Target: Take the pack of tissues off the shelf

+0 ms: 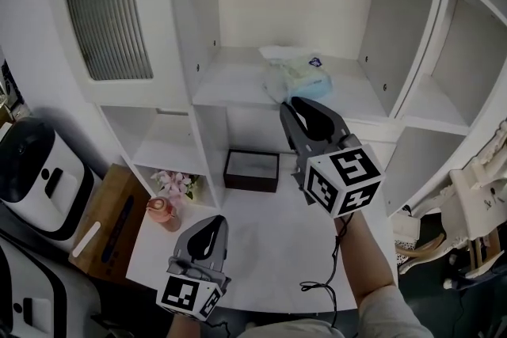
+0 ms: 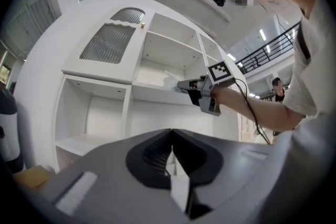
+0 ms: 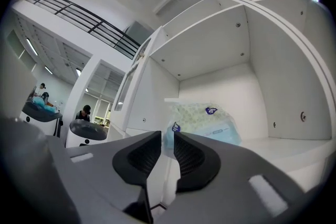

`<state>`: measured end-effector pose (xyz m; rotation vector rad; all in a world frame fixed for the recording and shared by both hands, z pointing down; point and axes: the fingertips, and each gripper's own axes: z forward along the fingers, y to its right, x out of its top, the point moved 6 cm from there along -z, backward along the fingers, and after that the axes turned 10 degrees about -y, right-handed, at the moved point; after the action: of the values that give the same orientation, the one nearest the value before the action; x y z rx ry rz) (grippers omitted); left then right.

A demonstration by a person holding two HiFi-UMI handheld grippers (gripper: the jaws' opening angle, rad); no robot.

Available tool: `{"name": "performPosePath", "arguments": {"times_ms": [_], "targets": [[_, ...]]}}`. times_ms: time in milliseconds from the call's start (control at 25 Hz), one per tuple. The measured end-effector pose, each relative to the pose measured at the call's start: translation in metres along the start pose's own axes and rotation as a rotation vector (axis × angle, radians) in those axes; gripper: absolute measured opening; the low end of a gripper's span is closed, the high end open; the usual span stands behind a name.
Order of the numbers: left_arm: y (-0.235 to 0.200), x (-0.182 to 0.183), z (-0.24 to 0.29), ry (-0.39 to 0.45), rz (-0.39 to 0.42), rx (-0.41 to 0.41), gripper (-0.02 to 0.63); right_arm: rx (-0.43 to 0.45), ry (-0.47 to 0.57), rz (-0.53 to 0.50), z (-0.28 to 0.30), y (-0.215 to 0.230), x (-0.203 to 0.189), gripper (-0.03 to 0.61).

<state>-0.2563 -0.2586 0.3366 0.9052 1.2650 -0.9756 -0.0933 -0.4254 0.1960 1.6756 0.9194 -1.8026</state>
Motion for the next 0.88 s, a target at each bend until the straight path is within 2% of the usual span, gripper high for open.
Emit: {"name": "performPosePath", "arguments": {"times_ms": [120,320,560,880], "targets": [[-0.001,-0.001,-0.002,0.001,-0.005,0.007,0.002,-0.03,0.023,-0.014,-0.002,0.0,0.005,0.074],[0.0,-0.002,-0.003,0.005,-0.009,0.009,0.002,-0.02,0.001,-0.002,0.008,-0.002,0.01,0.11],[-0.001,-0.002,-0.007,0.005,-0.014,0.016,0.002,-0.051,-0.015,0.019,0.007,0.003,0.005,0.012],[0.003,-0.006,-0.006,0.007,-0.042,-0.004,0.002,-0.039,0.016,0.016,-0.016,0.004,0.004,0.008]]}}
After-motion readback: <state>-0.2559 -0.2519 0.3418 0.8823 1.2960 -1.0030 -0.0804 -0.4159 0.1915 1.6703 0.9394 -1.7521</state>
